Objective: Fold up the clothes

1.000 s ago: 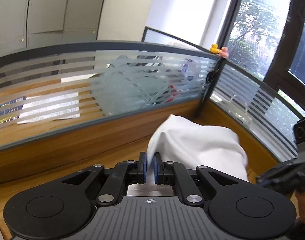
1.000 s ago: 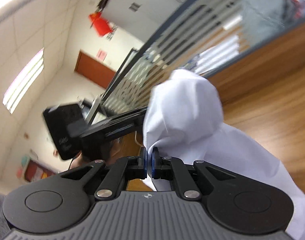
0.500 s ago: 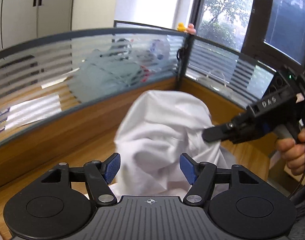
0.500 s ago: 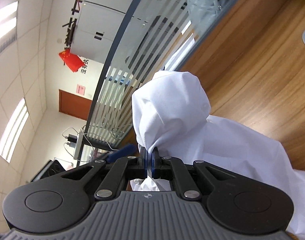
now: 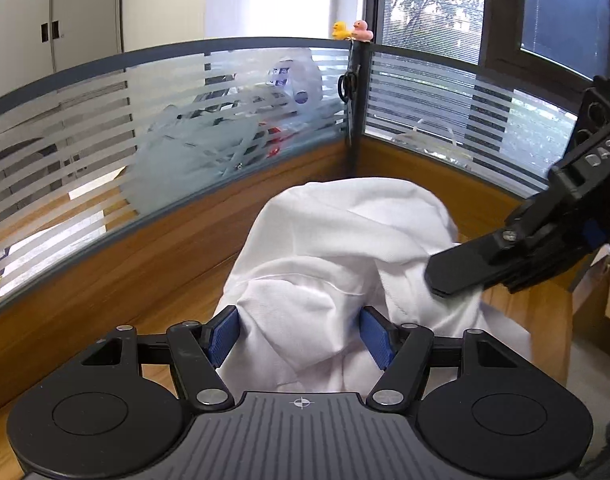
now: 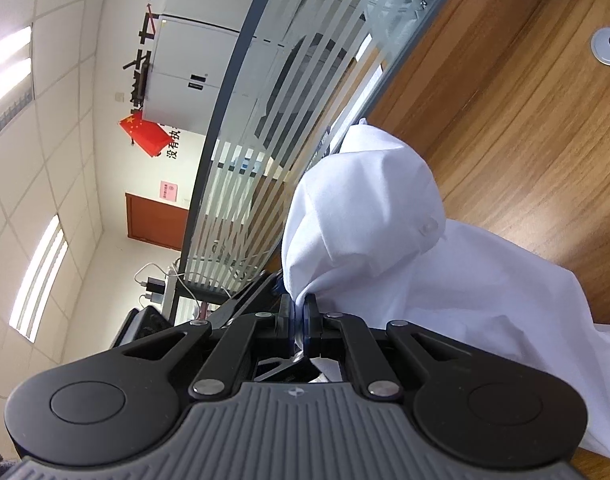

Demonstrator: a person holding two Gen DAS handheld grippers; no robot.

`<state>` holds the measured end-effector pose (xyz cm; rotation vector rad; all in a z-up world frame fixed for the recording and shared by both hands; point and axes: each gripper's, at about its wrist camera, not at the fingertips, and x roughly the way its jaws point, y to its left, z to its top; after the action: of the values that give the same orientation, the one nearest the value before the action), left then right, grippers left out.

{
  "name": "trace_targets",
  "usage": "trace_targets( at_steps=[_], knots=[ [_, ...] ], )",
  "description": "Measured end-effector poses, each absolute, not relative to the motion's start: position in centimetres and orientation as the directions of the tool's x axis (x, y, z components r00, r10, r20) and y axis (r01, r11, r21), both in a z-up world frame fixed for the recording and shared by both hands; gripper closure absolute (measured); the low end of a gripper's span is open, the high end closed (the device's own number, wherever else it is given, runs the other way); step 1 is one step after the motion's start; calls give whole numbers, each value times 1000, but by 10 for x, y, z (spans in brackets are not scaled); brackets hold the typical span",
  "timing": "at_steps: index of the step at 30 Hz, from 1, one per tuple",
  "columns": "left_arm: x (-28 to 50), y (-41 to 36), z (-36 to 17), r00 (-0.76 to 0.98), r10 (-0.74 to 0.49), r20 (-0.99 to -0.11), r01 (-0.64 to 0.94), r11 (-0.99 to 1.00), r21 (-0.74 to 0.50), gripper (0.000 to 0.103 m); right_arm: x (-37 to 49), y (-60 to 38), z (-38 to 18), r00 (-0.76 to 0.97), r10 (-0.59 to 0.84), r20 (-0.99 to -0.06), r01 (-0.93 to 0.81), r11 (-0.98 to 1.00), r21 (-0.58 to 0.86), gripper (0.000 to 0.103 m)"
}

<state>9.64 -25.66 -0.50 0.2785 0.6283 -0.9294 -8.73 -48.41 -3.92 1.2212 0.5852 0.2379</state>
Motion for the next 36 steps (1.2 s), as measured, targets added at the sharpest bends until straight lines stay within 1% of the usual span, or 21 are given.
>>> trace_targets(
  at_steps=[1, 3, 5, 7, 8, 12, 15, 18, 21, 24, 27, 30, 31, 32, 33, 34, 36],
  knots=[
    [98, -257, -8, 440, -662, -608, 811, 583, -49, 32, -90, -487, -41, 832, 470, -294, 139, 336, 931, 98],
    [101, -257, -13, 462, -655, -598, 796, 604, -47, 47, -94, -490, -44, 837, 466, -286, 142, 320, 937, 98],
    [105, -257, -16, 482, -641, -597, 775, 630, -51, 91, -94, -491, -45, 839, 464, -285, 141, 321, 937, 98],
    [115, -255, -14, 495, -628, -601, 745, 662, -79, 95, -94, -490, -44, 839, 456, -298, 147, 338, 930, 98],
    [120, -251, -12, 499, -627, -598, 730, 676, -101, 96, -93, -491, -41, 839, 438, -323, 158, 371, 915, 99],
    [135, -235, 9, 504, -611, -611, 709, 696, -111, 97, -91, -492, -27, 835, 358, -417, 205, 501, 841, 99],
    [141, -221, 30, 493, -612, -618, 712, 693, -118, 97, -80, -485, -11, 816, 270, -510, 238, 648, 723, 100],
    [141, -207, 50, 490, -617, -616, 708, 694, -131, 97, -68, -476, 4, 802, 173, -572, 253, 769, 588, 100],
    [142, -194, 69, 488, -620, -614, 697, 701, -153, 97, -53, -468, 17, 804, 97, -586, 243, 847, 473, 100],
    [138, -178, 88, 483, -628, -610, 687, 704, -181, 97, -35, -461, 39, 822, 54, -567, 213, 894, 394, 100],
    [135, -164, 103, 449, -644, -619, 671, 701, -242, 98, -20, -453, 59, 839, 31, -543, 178, 928, 328, 100],
    [133, -154, 106, 399, -665, -631, 642, 694, -326, 98, -1, -443, 65, 823, 25, -567, 153, 952, 264, 98],
    [132, -153, 104, 391, -665, -636, 635, 695, -337, 98, 3, -440, 62, 812, 19, -583, 149, 959, 239, 96],
    [132, -153, 101, 386, -664, -640, 629, 697, -344, 98, 2, -436, 58, 800, 8, -600, 148, 966, 211, 91],
    [133, -153, 97, 382, -659, -648, 621, 702, -347, 98, 2, -432, 53, 788, -3, -615, 146, 972, 182, 89],
    [134, -153, 94, 376, -655, -656, 612, 707, -355, 98, 2, -427, 49, 776, -15, -631, 144, 978, 153, 85],
    [139, -157, 90, 362, -656, -663, 597, 709, -375, 98, 1, -420, 41, 752, -39, -658, 138, 986, 99, 82]
  ],
)
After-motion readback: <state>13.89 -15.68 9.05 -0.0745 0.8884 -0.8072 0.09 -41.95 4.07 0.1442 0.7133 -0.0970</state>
